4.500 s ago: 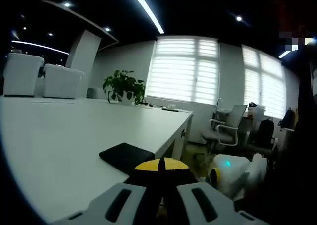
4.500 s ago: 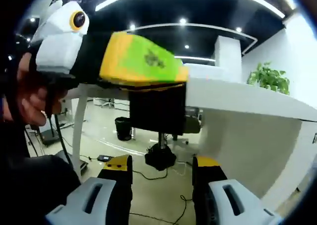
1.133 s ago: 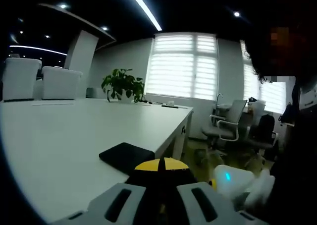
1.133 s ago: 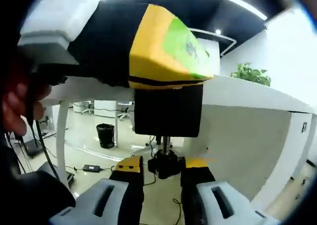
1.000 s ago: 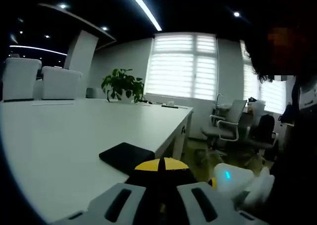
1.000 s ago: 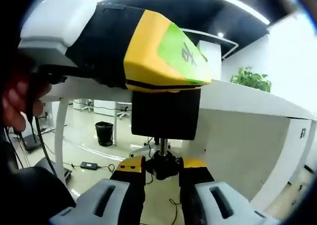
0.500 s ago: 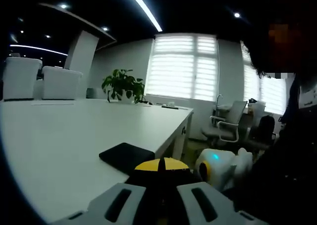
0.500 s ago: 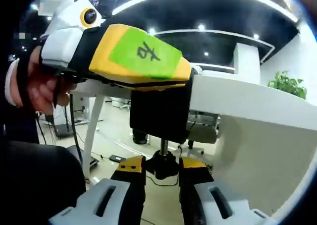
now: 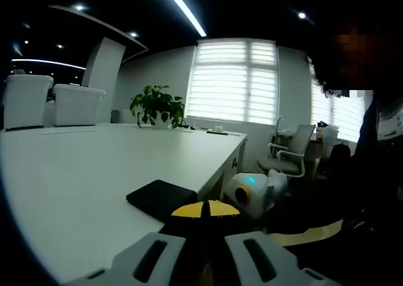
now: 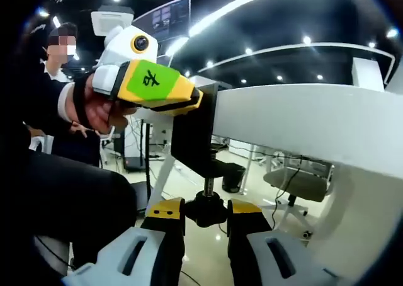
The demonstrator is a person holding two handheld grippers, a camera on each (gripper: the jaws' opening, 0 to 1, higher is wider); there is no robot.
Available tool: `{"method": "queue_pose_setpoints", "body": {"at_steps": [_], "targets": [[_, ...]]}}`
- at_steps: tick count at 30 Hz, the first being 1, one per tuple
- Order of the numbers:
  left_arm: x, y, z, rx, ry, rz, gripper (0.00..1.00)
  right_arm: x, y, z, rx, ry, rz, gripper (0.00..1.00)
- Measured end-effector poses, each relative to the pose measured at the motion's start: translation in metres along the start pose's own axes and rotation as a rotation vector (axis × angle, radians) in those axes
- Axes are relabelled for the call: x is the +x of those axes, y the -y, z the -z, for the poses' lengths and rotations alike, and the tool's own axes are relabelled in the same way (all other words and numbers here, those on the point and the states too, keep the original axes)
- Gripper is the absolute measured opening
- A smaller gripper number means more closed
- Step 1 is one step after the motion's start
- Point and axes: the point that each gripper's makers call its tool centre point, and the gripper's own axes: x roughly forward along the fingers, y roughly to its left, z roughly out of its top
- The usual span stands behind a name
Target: Clamp the fixed fixture on the desktop, loosen the retaining clip, secure it to the edge of the desk, and tighten the retaining clip.
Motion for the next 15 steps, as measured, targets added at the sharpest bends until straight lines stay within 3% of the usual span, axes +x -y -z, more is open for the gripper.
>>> {"method": "queue_pose_setpoints", "body": {"at_steps": [7,9,11,13,15], "targets": [[0.0,0.001,0.0,0.001,-0.001,0.003,0.01,0.004,-0.007,-0.001,0.007,-0.016,-0.035,0.24],[0.0,0.001,0.0,-0.003,0.002,0.003,0.01,0.0,-0.002,0.001,0.033,-0.032,0.058,0.28],[-0.001,0.001,0.0,-0.01,0.009,0.003,0.01,-0.009,0.006,-0.001,0.018,-0.034,0.186,0.42],[-0.001,0.001,0.0,-0.014,0.015,0.002,0.01,-0.016,0.004,0.0,0.025,-0.048,0.27,0.55],[-0.001,0.001,-0.001,-0.016,0.024,0.003,0.01,-0.022,0.004,-0.001,0.042,-0.05,0.352,0.6]]}}
